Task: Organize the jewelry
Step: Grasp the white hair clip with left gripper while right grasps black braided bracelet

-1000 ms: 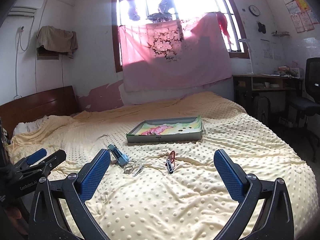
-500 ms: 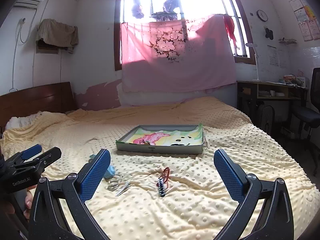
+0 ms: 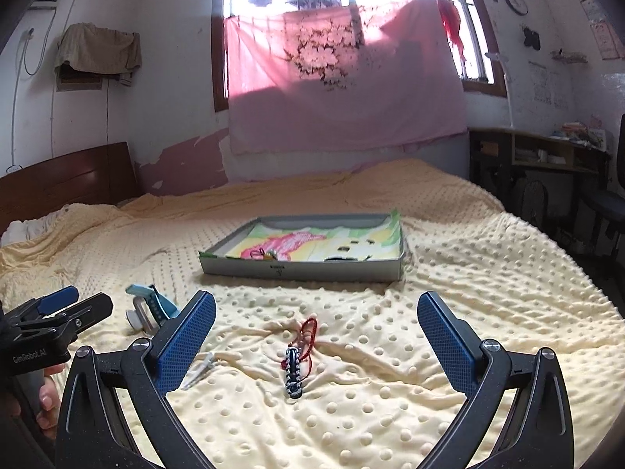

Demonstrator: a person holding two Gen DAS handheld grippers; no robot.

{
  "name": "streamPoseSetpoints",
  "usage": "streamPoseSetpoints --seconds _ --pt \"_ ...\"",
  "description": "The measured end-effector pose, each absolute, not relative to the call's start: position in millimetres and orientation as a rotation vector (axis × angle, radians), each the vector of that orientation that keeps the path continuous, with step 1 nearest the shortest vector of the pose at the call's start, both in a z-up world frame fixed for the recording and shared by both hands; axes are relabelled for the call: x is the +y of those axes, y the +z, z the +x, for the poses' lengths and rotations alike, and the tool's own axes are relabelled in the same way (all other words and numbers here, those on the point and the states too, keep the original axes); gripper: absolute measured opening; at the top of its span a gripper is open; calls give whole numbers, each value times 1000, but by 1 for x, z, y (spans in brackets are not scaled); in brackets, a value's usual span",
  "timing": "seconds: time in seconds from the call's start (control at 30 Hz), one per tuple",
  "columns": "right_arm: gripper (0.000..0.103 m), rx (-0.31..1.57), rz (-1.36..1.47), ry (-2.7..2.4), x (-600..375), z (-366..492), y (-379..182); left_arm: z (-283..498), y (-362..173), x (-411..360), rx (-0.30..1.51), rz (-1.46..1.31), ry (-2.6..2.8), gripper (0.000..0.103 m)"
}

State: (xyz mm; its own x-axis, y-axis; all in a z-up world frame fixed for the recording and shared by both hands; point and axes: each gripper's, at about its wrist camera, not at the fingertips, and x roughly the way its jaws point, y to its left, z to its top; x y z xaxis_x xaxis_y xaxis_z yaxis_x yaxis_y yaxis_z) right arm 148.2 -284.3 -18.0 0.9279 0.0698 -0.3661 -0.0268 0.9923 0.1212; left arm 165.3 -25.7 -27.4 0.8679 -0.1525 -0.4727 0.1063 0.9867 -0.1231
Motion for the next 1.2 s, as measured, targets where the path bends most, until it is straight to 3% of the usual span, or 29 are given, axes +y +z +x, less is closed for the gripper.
streamPoseSetpoints --seconds 0.27,0.3,0.37,0.6,0.67,0.8,0.87,1.13,1.2 --pt "98 435 139 86 -289 170 -45 186 -49 -38 574 -80 -191 103" --pt "95 445 145 96 -290 172 -48 188 -51 -40 583 -77 -205 100" --pt "68 472 147 108 -290 175 -55 191 -56 -44 604 -72 -231 91" --pt "42 566 161 181 -287 189 -77 205 -73 -53 697 -81 -350 48" --pt "34 589 157 205 -283 191 -81 208 -77 -58 725 -74 -379 42" --pt "30 632 144 226 -278 195 -89 212 -84 -68 766 -52 -425 29" --pt "23 655 142 234 -277 198 -93 215 -88 -71 786 -48 -437 25" --pt "23 734 149 259 -273 203 -104 226 -101 -71 869 -76 -455 12" --pt "15 747 144 261 -271 203 -106 226 -101 -70 869 -84 -455 8"
